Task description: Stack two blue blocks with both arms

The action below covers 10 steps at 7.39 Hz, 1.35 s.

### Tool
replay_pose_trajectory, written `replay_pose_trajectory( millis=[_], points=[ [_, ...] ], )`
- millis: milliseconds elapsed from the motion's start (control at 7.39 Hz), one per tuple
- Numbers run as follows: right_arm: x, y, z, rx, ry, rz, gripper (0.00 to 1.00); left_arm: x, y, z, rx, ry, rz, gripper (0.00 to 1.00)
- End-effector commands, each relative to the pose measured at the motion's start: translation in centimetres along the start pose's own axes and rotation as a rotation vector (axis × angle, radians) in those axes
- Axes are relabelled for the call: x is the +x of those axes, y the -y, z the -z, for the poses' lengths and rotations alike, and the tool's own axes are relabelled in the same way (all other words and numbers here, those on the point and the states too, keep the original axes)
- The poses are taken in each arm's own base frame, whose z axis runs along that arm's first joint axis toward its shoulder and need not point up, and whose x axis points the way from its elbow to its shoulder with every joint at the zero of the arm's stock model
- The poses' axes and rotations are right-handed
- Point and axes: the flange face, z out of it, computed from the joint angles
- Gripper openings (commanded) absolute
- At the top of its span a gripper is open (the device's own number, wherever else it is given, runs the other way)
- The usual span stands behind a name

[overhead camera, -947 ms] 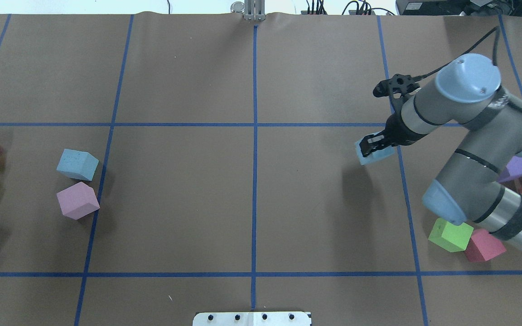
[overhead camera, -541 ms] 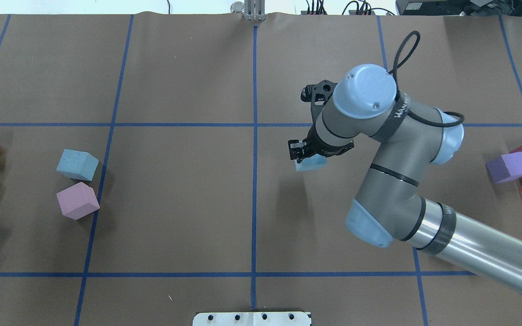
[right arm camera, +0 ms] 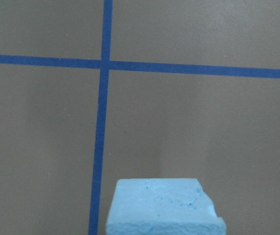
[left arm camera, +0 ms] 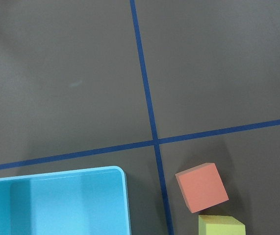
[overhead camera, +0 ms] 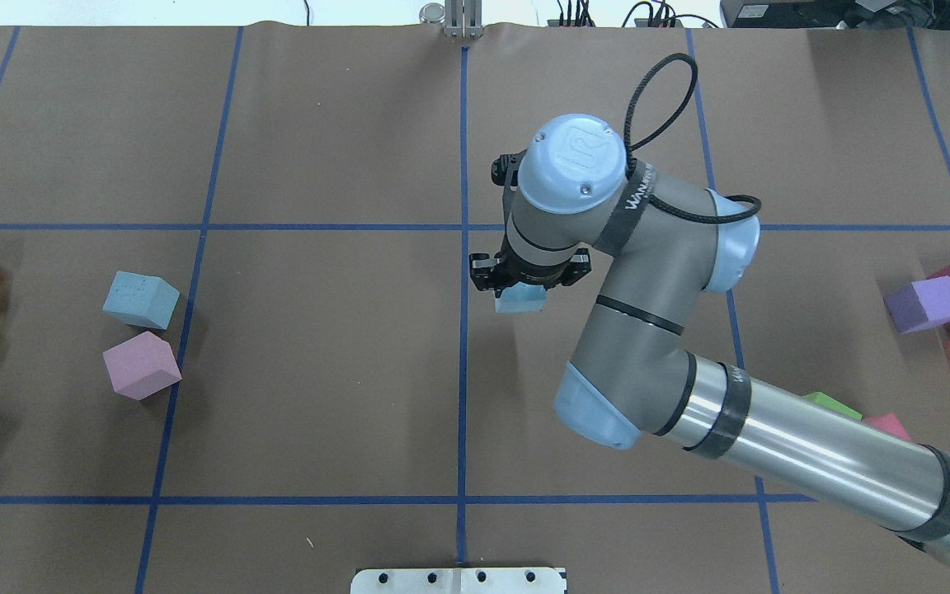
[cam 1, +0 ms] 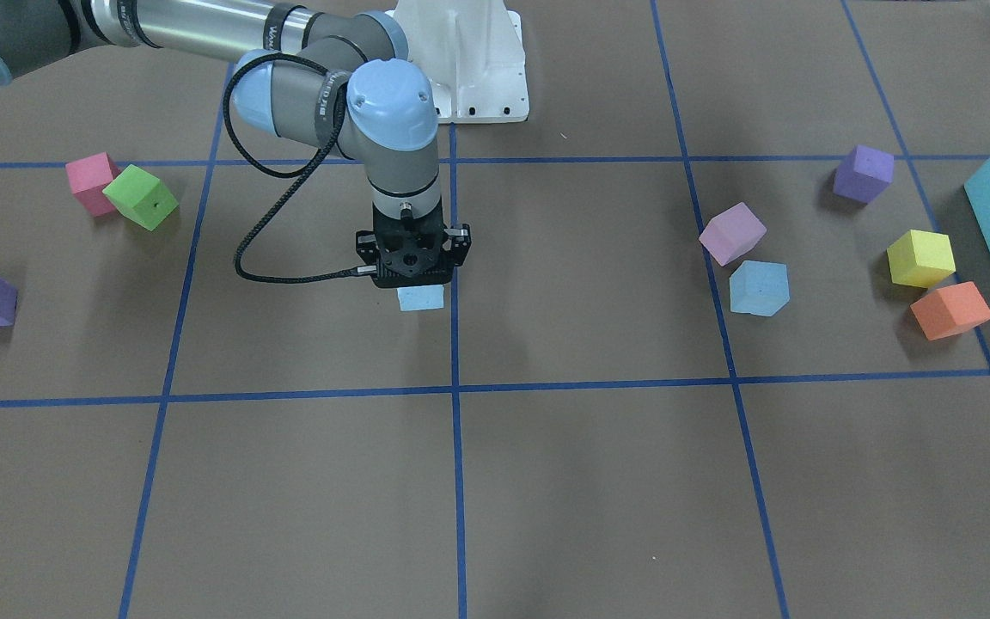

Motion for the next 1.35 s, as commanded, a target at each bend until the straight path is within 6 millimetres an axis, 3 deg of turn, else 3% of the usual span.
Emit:
replay_pose_trajectory(
  millis=[0,406,677,1083,1218],
  points=[
    [-2.8,-0.1,-1.2,-0.025,-0.017,0.006,0.00,0.1,0.0,0.0,-0.001,-0.009,0.002,0.98],
    [-3.5,-0.2,-1.9,-0.036,-0.028,0.007,0.02,0.0,0.0,-0.1,-0.001,-0.009,0.002,0.98],
    [-4.2,-0.2,-2.2,-0.040,-0.031,0.010,0.18,0.0,0.0,-0.1,-0.001,-0.009,0.001,0.98],
    [-4.3,-0.6,-3.0,-0.048,-0.037,0.013,0.30,-0.1,-0.1,-0.2,-0.003,-0.009,0.003,0.98],
    [-4.3,-0.7,-3.1,-0.048,-0.038,0.014,0.49,-0.1,-0.1,-0.2,-0.004,-0.009,0.004,0.98]
  ],
)
